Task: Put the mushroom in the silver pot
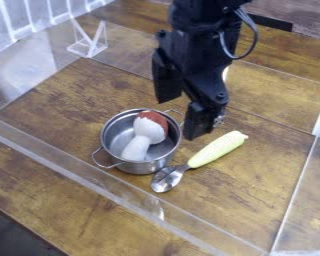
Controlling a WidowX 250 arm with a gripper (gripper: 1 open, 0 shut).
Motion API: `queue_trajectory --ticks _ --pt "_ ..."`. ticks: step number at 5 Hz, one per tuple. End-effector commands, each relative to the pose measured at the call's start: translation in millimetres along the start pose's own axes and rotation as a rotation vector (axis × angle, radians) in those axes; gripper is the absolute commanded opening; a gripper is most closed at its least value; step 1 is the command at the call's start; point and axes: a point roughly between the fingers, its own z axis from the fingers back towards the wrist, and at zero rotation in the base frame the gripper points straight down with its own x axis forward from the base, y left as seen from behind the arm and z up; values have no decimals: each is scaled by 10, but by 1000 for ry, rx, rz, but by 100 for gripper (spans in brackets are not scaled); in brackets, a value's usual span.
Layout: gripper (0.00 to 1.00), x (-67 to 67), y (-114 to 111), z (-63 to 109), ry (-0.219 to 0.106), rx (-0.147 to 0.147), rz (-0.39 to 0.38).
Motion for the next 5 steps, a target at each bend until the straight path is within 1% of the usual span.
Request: queue_trajectory --ticks 1,2,3,4,5 --pt "100 -12 140 167 -72 24 37" --pt "100 -25 176 119 -76 21 39" --pt "100 -12 181 72 -90 11 -8" --pt "100 -65 307 121 -92 23 37" --pt "100 -120 487 137 -102 55 104"
